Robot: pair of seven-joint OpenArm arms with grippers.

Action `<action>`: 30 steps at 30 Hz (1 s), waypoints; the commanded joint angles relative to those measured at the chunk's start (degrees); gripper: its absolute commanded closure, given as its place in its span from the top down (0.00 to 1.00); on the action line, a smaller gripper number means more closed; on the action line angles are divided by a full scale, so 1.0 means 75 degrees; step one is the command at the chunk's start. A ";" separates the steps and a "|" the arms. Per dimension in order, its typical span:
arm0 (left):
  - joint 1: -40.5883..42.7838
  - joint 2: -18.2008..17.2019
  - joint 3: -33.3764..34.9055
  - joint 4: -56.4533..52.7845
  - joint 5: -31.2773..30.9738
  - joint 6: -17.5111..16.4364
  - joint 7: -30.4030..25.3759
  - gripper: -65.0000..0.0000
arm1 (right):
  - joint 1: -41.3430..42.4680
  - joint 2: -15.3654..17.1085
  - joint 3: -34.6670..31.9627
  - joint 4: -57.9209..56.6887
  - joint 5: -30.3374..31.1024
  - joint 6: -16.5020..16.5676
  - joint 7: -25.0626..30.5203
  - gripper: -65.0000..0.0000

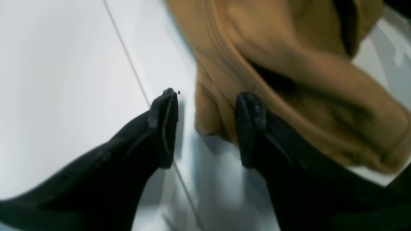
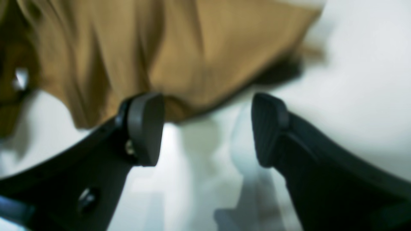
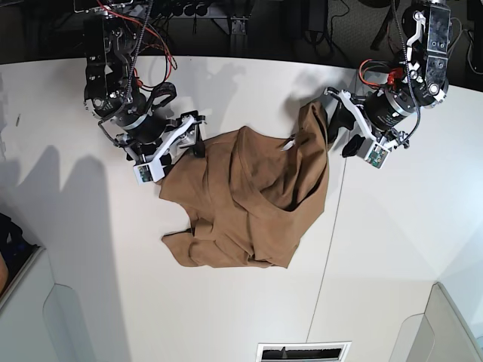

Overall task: Layout the t-shirt on the table in an organized manner, then fold the t-shirt properly
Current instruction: 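Lift the shirt with both grippers, raising it off the table, then pull the grippers apart to stretch the shirt lengthwise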

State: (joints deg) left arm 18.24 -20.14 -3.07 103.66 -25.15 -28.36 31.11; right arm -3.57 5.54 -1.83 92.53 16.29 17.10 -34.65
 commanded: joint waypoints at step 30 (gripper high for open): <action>-0.0950 0.0650 0.0659 0.0050 0.0545 0.0781 -0.1093 0.00 | 0.1131 -0.0889 0.0052 0.0460 0.0111 0.1763 0.1329 0.00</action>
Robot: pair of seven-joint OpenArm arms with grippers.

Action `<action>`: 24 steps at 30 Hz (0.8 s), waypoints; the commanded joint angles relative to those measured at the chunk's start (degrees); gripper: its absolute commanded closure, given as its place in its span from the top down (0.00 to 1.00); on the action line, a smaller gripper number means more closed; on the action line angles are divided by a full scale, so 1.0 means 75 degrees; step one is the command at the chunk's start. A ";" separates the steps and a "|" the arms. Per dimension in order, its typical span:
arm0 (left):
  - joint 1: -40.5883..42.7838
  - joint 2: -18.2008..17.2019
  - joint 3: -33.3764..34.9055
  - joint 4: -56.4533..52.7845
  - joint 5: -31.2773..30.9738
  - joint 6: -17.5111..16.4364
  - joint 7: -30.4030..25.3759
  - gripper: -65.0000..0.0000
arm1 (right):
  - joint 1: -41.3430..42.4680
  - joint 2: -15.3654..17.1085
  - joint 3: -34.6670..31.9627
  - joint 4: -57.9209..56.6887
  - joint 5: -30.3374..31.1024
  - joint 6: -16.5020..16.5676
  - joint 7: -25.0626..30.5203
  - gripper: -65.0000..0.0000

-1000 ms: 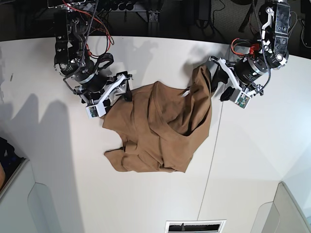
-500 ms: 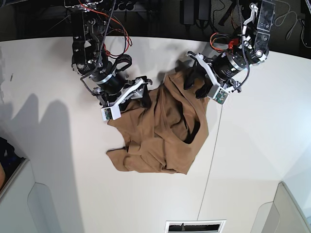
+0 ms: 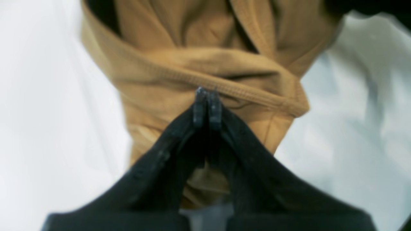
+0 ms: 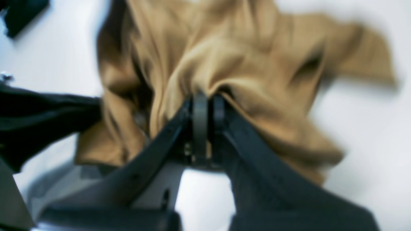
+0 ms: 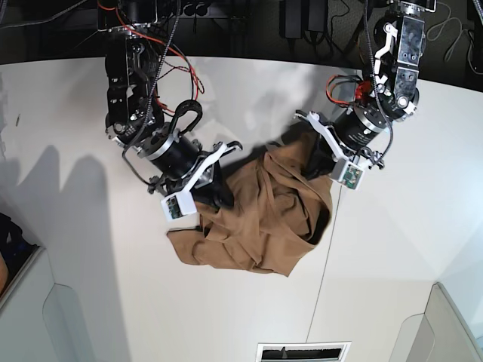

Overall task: Layout the t-shirt on the table in an organized manner, then fold the t-shirt properly
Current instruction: 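Pull the grippers apart to stretch the shirt lengthwise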

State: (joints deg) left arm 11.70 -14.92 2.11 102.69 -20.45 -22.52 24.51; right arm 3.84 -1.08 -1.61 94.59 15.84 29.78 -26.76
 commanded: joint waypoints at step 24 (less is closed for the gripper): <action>-0.0417 -0.1084 -0.2314 0.0973 -0.1378 -0.0259 0.0449 0.00 | 0.0941 0.0035 0.1647 0.2410 0.1166 0.0058 -0.0886 0.00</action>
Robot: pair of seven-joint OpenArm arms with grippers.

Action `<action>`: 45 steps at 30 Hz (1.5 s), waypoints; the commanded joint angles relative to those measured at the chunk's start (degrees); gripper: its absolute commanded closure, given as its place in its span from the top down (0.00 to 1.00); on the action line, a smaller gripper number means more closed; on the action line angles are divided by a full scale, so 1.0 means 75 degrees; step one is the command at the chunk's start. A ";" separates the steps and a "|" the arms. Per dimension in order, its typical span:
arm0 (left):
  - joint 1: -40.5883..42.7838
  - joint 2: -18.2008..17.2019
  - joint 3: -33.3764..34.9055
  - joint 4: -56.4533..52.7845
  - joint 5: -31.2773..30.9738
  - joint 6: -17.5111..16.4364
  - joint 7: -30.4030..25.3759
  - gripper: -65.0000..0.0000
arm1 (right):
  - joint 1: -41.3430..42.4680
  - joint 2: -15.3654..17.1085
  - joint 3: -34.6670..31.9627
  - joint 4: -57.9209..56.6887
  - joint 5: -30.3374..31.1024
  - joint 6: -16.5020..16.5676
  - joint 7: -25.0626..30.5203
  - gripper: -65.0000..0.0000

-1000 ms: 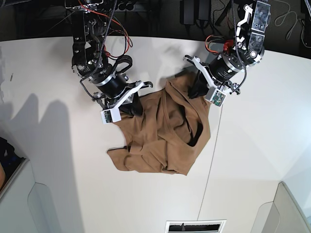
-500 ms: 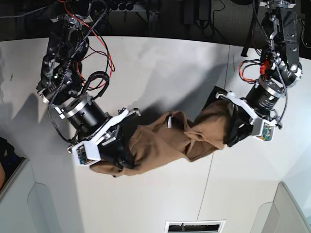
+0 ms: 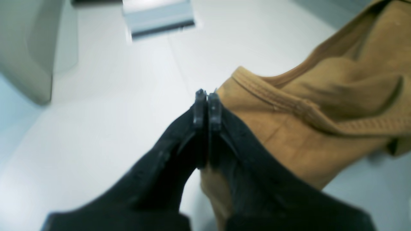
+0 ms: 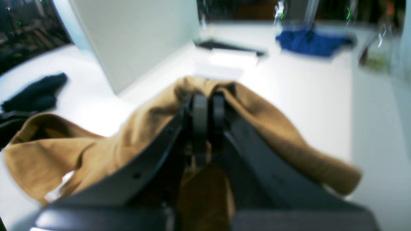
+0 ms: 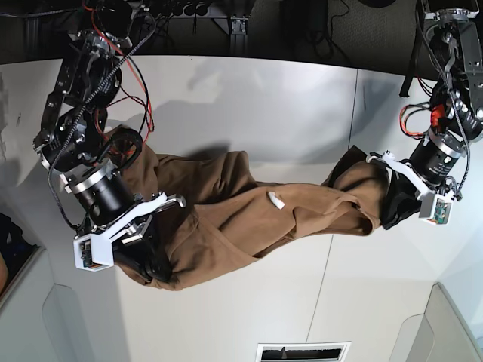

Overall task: Layout the t-shirt on the table in an organized manner, then fold the t-shirt properly
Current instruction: 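Pull the grippers apart to stretch the shirt lengthwise, then drag the shirt with the left gripper away from the right gripper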

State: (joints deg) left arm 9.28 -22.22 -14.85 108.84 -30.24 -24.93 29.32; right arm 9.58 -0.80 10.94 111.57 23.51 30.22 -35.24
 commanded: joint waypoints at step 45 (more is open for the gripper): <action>-0.1623 -0.0169 0.4430 -0.2547 0.2197 -0.0332 -0.0918 0.47 | -0.1976 0.0000 0.0903 -0.2454 -0.0542 -0.0058 0.0321 0.68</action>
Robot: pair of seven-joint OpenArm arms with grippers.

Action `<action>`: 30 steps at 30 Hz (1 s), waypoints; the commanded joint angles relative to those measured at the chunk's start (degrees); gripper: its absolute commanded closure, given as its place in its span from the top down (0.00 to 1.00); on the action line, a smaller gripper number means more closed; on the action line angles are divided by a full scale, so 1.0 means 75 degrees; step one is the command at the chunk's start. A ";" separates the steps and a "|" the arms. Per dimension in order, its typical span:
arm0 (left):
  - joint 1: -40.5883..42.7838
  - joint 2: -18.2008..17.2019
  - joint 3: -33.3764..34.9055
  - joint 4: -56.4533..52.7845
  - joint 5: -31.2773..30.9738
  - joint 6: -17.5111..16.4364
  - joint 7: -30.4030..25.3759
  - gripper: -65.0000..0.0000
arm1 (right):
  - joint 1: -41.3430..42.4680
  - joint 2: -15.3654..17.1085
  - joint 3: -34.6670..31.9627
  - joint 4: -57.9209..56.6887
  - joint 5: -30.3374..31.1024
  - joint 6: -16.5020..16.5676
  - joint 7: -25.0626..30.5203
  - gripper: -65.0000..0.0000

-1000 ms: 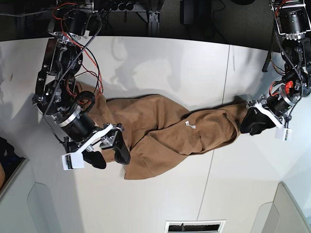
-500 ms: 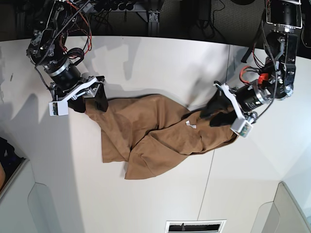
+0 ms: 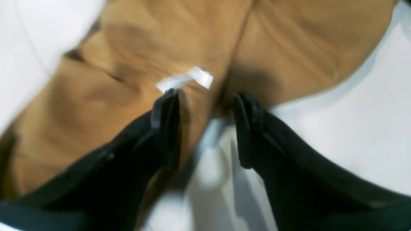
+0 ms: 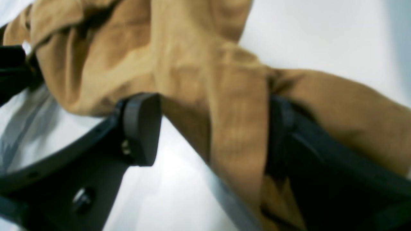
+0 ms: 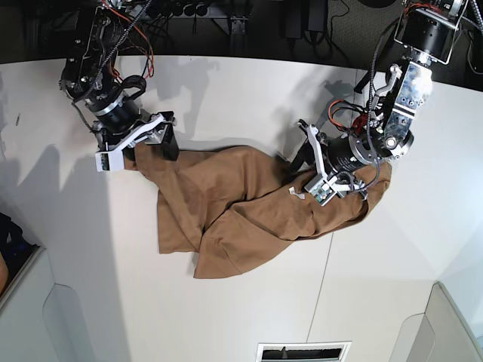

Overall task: Layout the t-shirt on the table in an organized manner, then fold the t-shirt properly
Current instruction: 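Drag the shirt with the left gripper away from the right gripper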

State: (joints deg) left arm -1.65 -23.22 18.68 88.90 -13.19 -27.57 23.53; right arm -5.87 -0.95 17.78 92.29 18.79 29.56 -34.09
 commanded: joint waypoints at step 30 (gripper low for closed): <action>-0.3246 -0.0143 -0.0294 -0.0836 0.0361 0.0988 0.0140 0.00 | -0.0507 0.0169 0.0784 0.1262 0.0589 0.0111 -0.0460 0.00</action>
State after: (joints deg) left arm -23.92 -23.83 16.88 81.84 -10.28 -20.45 26.02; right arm -10.04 -0.01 23.42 100.53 22.13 30.24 -38.50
